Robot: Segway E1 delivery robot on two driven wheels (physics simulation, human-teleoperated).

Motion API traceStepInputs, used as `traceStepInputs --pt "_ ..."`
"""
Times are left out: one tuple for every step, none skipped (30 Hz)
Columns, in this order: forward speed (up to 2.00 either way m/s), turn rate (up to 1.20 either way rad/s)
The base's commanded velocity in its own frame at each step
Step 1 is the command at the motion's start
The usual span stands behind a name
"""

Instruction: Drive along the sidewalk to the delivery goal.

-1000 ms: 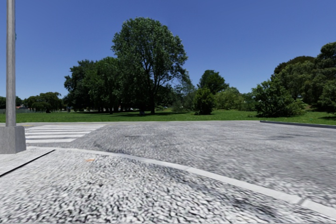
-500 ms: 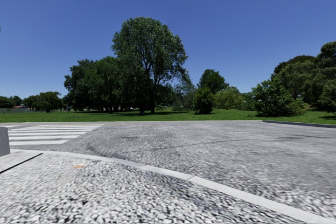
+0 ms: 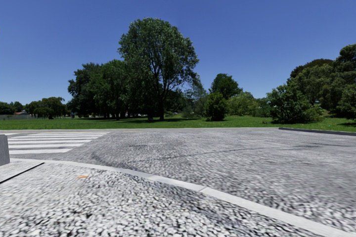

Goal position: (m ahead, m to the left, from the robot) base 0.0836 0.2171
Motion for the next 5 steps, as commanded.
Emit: traceStepInputs --pt "0.00 0.00" --pt "0.00 0.00" --pt "0.00 0.00" --pt "0.00 0.00" --pt "0.00 0.00"
